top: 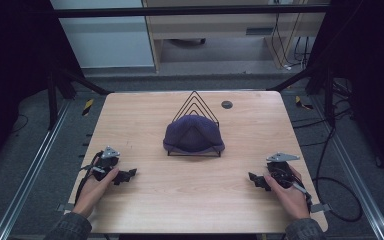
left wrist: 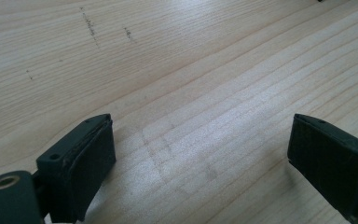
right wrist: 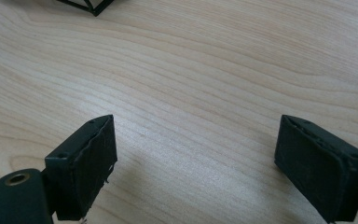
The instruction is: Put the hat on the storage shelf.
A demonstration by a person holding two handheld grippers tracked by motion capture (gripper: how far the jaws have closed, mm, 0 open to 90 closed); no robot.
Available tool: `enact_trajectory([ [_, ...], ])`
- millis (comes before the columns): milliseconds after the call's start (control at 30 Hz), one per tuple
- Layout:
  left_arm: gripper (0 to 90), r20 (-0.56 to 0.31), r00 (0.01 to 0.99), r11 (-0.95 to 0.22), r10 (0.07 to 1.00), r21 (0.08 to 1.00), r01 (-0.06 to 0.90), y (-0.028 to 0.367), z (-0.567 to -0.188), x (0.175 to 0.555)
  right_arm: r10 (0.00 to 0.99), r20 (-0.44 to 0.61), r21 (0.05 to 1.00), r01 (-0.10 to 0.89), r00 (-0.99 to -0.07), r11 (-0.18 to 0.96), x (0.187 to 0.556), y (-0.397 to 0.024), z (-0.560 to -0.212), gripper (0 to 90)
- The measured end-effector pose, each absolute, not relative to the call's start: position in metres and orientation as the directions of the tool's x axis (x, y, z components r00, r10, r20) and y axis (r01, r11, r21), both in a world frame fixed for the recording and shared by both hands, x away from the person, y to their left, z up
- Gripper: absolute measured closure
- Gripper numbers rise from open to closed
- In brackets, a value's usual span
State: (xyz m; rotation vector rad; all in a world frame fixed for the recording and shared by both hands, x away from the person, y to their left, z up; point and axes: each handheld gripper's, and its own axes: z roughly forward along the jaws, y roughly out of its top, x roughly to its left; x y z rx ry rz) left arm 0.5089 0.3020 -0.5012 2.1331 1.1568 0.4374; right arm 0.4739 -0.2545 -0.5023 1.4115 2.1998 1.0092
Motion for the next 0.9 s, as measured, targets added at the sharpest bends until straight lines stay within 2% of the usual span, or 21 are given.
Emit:
enact_trajectory([
  [133,4.1,0.022,0.569,-0.426,0.822,0.686,0.59,0.2984,-0.5036,0.5069,0.894,0.104,0.714,0.659,-0.436,0.238,0.4766,-0.2557,-0.5041,11.5],
  [533,1.7,0.023,0.58,-0.427,0.814,0.7,0.572,0.3007,-0.506,0.5034,0.901,0.092,0.718,0.655,-0.424,0.235,0.4746,-0.2539,-0.5062,10.0],
  [733,1.2,0.025,0.582,-0.43,0.813,0.699,0.572,0.3011,-0.5061,0.5029,0.902,-0.003,0.736,0.609,-0.432,0.295,0.4699,-0.2495,-0.5119,8.4],
  [900,0.7,0.027,0.584,-0.435,0.811,0.696,0.572,0.3012,-0.5058,0.5027,0.904,-0.003,0.738,0.609,-0.428,0.291,0.4697,-0.2489,-0.5123,8.3],
])
